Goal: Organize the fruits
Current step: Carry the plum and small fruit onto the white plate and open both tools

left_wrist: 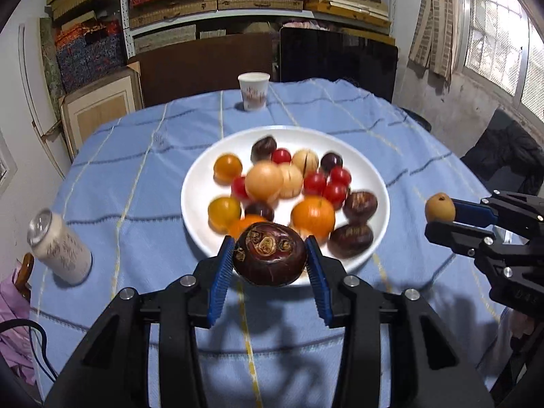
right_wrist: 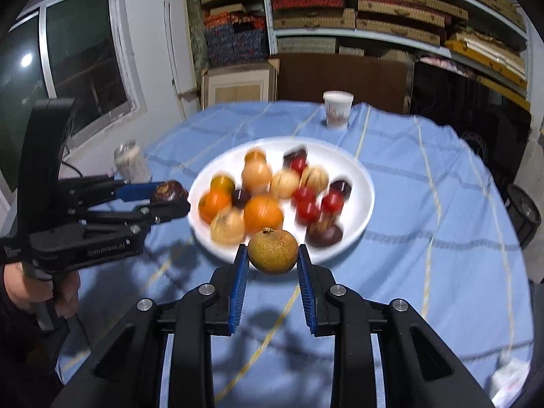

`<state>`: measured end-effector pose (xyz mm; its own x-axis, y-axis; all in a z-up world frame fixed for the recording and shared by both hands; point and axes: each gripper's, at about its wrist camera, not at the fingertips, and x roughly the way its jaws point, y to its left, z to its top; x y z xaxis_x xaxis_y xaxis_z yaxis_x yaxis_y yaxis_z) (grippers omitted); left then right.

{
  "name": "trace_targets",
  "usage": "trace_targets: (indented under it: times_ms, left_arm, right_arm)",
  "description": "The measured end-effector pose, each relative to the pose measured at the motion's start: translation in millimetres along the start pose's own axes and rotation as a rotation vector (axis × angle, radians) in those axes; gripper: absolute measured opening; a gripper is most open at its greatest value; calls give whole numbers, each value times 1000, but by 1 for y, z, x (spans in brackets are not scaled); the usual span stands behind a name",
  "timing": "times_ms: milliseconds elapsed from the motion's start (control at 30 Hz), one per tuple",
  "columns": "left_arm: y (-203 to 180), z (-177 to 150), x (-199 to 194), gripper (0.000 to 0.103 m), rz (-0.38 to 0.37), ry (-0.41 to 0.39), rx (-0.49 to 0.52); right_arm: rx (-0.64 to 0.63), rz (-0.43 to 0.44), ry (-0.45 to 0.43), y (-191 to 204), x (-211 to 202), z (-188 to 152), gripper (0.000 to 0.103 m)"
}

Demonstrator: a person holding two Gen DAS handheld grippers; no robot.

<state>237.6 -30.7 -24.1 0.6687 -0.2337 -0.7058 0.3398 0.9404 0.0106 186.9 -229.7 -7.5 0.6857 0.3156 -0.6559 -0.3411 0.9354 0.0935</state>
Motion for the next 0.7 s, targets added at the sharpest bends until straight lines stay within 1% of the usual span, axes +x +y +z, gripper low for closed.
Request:
trace_targets:
  times_ms: [167, 267, 467, 500, 533, 567, 600, 633, 667, 700]
  left_arm:
    - [-2, 33, 5, 41, -9, -13, -25]
    - [-4, 45, 16, 41, -8, -6, -29]
    - [1, 53, 48, 42, 17, 41, -34]
    - [2, 54, 56, 44, 17, 57, -35]
    - [3, 55, 63, 59, 17, 74, -36]
    - [5, 56, 67, 62, 40, 82, -43]
    - [10, 55, 70, 67, 46, 87, -59]
    - [14, 55, 71, 81, 44, 93, -76]
    - [18, 53, 71, 93, 52, 89, -89]
    - [22, 50, 67, 93, 75, 70, -100]
  right_arm:
    - [-11, -9, -17, -9, 9, 43, 29]
    - [-15, -24, -11, -13, 23, 59, 29]
    - [-22, -25, 12, -17, 58, 72, 29]
    - [-16, -15, 20, -19, 64, 73, 30]
    - [-10, -7, 30, -20, 71, 74, 35]
    - [-2, -13, 36, -23, 76, 74, 46]
    - [5, -32, 30, -25, 78, 73, 55]
    - [13, -40, 21, -27, 77, 73, 63]
    - [26, -43, 11, -30, 75, 72, 63]
    - [31, -36, 12, -30, 73, 70, 63]
